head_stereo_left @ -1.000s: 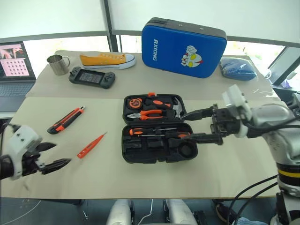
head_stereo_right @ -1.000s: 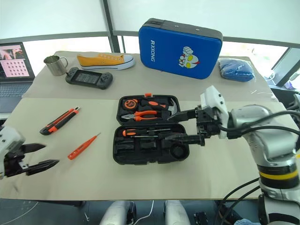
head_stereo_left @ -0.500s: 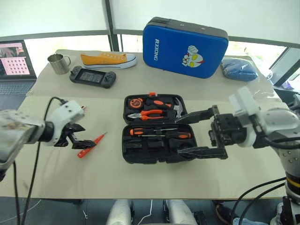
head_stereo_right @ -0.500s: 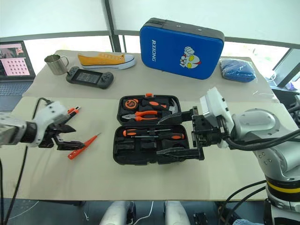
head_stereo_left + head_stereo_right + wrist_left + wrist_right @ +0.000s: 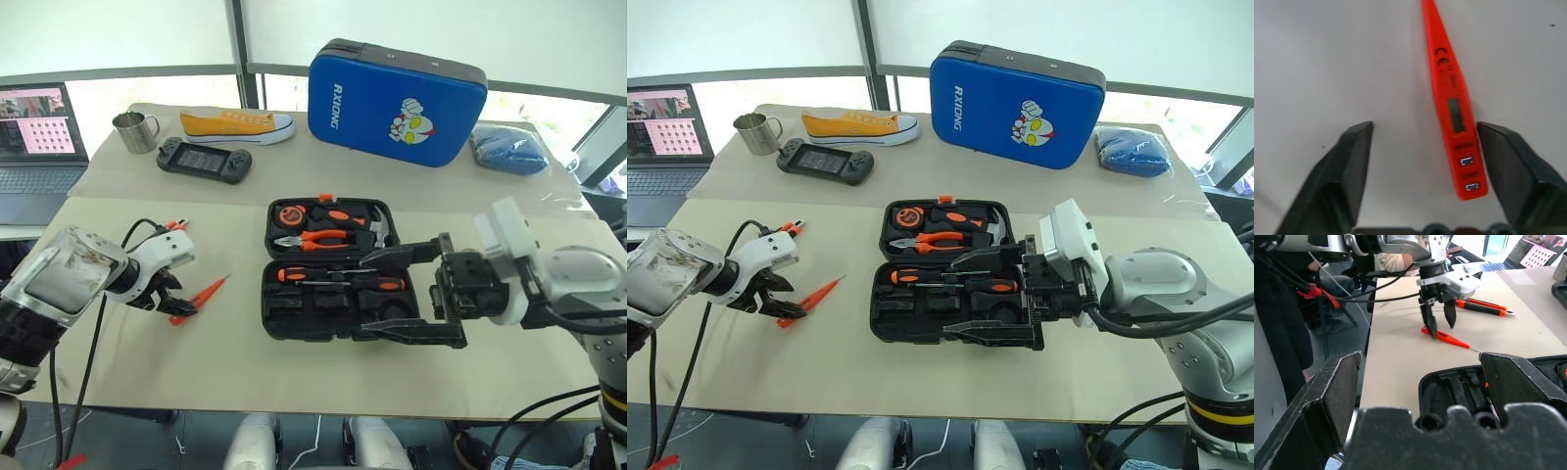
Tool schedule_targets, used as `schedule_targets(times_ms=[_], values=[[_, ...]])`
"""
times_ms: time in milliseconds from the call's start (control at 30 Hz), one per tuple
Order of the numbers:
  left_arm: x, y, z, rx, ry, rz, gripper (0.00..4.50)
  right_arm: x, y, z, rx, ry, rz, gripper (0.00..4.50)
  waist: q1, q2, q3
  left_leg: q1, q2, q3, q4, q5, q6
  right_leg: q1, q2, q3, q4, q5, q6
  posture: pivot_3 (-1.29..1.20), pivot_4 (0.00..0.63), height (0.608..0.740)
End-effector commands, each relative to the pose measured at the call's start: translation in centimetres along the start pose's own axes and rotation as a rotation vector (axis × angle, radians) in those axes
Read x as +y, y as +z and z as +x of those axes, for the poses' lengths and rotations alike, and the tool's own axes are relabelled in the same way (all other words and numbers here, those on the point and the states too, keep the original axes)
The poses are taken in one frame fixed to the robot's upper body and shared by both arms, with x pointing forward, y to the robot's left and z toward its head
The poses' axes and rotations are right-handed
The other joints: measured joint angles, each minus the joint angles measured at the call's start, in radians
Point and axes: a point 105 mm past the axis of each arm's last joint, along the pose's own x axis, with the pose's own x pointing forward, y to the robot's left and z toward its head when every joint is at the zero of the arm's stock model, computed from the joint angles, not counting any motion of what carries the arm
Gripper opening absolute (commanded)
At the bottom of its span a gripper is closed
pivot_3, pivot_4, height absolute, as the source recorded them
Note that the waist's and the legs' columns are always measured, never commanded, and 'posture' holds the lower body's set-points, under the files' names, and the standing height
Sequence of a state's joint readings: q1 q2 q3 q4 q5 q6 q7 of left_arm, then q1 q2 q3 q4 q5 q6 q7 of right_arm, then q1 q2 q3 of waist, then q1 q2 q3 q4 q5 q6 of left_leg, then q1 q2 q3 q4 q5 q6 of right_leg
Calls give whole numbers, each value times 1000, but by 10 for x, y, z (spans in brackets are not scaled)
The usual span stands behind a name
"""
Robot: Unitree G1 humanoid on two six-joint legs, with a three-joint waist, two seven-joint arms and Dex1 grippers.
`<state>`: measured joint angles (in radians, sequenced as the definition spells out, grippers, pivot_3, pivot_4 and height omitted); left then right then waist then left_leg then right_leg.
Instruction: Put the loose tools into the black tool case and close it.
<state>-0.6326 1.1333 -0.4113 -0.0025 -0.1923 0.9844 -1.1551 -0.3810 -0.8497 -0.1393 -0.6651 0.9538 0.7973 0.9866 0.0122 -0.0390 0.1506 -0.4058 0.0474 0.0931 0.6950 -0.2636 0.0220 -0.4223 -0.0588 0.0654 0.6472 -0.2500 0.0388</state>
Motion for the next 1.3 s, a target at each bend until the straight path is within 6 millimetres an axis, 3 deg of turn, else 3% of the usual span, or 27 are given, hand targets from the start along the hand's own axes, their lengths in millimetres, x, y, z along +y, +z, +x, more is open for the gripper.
schedule_targets(times_ms=[33,200,367,467,600,667,800,967,1133,1300], values=[[-7,-4,13,8,-58,-50,2063,1,10,-2,-13,-14,-50,4500,1,0,0,0,0,0,0,0,0,0,0,0,0,0,0,0,150,740],[-3,-3,12,-17,-45,-74,410,0,8,-4,-1,-25,-44,4500,1,0,0,-1,0,-1,0,0,0,0,-1,0,0,0,1,0,150,740],[17,17,-4,-131,54,-15,412,-1,5,-12,15,-65,-25,4500,8,0,0,-1,0,-2,1,0,0,0,-1,0,0,0,1,0,150,740],[20,59,-27,-298,70,123,412,3,1,-19,24,-92,9,4500,15,-2,1,-2,-1,-2,2,0,0,0,-1,-1,0,0,1,0,150,740],[-14,108,-43,-412,-46,389,412,8,-9,-27,63,-131,43,4500,16,-5,2,-10,0,-4,5,0,1,-3,-1,-4,-2,1,2,0,150,740],[-38,131,-38,-441,-111,516,412,10,-14,-31,84,-151,55,4500,17,-5,2,-10,-1,-4,6,-1,2,-2,-1,-4,-4,1,3,0,150,740],[-76,156,-17,-415,-238,668,412,8,-16,-33,75,-188,61,4500,10,-5,2,-9,-2,-5,6,-1,2,-1,-1,-2,-4,1,4,0,150,740],[-101,160,8,-314,-353,719,412,11,-17,-32,65,-216,62,4500,-3,-5,2,-10,-2,-7,6,-1,2,-1,0,-2,-3,1,4,0,150,740],[-99,151,27,-187,-374,706,412,16,-18,-30,52,-239,71,4500,-4,-5,1,-9,-2,-11,6,-1,2,-2,1,0,-3,1,4,0,150,740],[-105,147,29,-130,-424,695,412,18,-19,-30,52,-258,76,4500,0,-5,1,-10,-2,-12,7,-1,3,-2,0,0,-3,1,4,0,150,740]])
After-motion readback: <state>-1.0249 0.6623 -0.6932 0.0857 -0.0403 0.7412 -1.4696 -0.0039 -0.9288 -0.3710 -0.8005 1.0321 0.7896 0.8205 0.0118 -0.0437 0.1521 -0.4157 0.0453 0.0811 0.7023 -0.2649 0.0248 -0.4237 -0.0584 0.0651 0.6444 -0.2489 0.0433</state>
